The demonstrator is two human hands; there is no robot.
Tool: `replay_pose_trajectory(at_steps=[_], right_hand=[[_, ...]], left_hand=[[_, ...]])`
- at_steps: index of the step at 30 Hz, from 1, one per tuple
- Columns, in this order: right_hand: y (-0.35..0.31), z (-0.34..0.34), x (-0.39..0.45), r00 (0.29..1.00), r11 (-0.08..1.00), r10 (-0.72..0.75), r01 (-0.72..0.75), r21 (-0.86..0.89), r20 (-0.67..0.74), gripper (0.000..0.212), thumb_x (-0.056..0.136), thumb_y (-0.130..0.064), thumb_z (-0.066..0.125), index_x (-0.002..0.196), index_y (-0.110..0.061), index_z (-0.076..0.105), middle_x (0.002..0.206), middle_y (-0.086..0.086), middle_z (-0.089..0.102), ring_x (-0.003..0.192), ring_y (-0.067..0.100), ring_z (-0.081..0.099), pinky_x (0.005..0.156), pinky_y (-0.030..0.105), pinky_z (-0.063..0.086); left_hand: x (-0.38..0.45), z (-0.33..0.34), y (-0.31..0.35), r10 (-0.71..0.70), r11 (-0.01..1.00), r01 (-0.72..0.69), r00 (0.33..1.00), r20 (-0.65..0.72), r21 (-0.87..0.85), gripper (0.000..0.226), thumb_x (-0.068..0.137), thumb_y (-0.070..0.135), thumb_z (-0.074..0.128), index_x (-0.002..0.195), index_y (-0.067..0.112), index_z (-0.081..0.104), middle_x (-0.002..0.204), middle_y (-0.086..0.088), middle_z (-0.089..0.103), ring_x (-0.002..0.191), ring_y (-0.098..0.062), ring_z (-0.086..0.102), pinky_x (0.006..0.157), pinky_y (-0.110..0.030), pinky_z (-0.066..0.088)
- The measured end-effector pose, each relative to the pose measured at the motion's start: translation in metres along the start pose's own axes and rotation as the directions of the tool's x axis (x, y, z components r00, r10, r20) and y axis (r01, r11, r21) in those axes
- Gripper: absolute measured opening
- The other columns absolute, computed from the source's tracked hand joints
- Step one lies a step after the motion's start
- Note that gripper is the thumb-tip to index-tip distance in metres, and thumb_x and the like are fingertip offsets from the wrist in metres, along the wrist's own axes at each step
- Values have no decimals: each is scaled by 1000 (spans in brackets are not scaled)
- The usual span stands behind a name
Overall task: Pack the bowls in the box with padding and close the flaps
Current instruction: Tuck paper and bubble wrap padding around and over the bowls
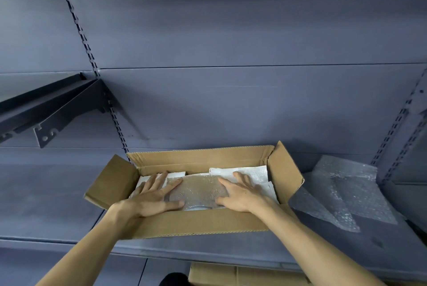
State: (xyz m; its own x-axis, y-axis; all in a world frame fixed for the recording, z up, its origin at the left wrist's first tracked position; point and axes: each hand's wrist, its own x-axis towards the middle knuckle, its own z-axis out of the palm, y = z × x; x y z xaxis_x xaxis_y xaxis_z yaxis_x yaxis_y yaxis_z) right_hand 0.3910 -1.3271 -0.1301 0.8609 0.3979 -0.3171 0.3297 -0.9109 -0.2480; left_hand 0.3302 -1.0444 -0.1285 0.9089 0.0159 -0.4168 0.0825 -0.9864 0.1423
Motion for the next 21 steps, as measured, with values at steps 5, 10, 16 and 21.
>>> replay_pose_trajectory(at_steps=[5,10,16,21], right_hand=[[-1,-1,-2,999,1000,1,0,27,-45,68,92,-67,45,154,-45,26,165,6,8,152,29,5,115,62,19],[1,-10,-11,959,997,-70,78,19,-276,53,97,-64,43,139,-33,49,150,7,36,142,29,27,113,55,24],[26,-51,-37,719,970,-173,241,9,-673,40,100,-48,54,128,-23,65,125,-3,56,120,23,51,103,42,36],[80,-91,-63,445,943,-18,306,133,-896,24,98,-35,54,109,-22,70,106,0,63,105,27,61,88,44,50]], left_hand=[[-1,0,4,-11,999,13,998,-55,29,56,97,71,7,151,61,-7,168,7,-19,153,-19,-24,123,-49,-12],[-8,-7,12,106,975,-23,922,-374,220,62,96,68,12,154,49,22,155,4,36,144,-21,31,120,-42,22],[-11,-25,45,119,946,86,807,-579,314,45,101,55,32,137,42,54,137,-2,42,122,-27,42,95,-48,43],[-4,-39,127,245,964,-231,601,-761,129,24,99,39,53,114,28,68,112,2,50,102,-27,48,82,-43,44]])
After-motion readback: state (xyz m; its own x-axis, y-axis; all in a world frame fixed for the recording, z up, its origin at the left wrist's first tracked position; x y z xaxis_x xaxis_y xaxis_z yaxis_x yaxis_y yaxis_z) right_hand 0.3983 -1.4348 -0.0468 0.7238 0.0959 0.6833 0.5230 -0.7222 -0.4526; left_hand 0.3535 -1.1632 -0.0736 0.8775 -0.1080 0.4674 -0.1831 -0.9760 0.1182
